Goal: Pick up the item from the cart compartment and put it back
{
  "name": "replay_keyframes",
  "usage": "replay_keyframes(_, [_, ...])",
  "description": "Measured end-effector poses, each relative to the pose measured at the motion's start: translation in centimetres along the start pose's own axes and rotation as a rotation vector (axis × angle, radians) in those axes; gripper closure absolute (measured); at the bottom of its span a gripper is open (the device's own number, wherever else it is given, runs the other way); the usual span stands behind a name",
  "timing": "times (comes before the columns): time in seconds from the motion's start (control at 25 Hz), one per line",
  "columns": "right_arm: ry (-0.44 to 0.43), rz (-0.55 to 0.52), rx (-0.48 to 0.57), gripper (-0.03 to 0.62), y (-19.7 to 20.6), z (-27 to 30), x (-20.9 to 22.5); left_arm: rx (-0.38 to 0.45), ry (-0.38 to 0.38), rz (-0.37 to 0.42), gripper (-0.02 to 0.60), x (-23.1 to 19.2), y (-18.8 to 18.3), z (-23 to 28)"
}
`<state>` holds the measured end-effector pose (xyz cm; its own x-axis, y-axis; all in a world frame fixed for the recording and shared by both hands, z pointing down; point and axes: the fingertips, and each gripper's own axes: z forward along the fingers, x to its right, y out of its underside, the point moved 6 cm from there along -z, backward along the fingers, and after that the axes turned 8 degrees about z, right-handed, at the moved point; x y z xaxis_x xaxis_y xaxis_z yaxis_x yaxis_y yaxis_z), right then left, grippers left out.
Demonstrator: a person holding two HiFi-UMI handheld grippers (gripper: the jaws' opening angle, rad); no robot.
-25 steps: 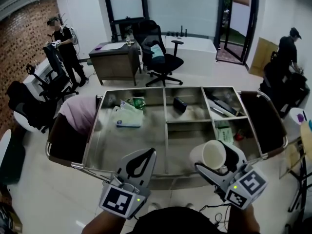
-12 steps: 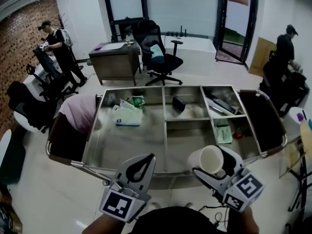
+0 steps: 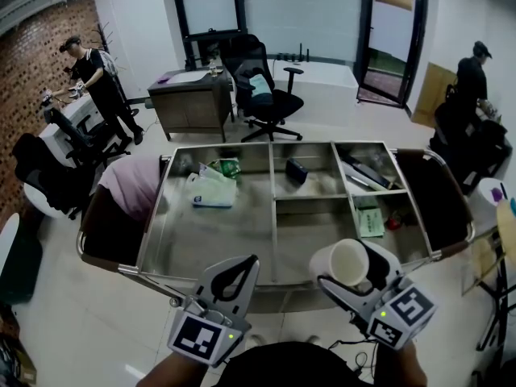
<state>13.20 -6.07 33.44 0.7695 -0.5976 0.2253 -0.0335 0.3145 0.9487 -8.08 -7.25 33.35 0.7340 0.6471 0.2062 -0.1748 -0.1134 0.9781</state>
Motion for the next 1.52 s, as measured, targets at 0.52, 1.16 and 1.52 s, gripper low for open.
replay_keyframes(0.52, [0.002, 0.009, -0.002, 0.152, 0.26, 0.07, 0.32, 0.042, -0.008, -0.028, 0.581, -0.15, -0.36, 0.35])
replay_keyframes(1.16, [-0.001, 0.001, -0.007, 0.152, 0.22, 0.31, 0.38, 0.025, -0.012, -0.026, 0.581, -0.4, 0.21, 0.66])
replay_keyframes(1.52, [0.005, -0.005, -0.005, 0.152, -0.11, 0.81, 0.71, 0.027, -0.016, -0.021, 0.581, -0.84, 0.2, 0.99])
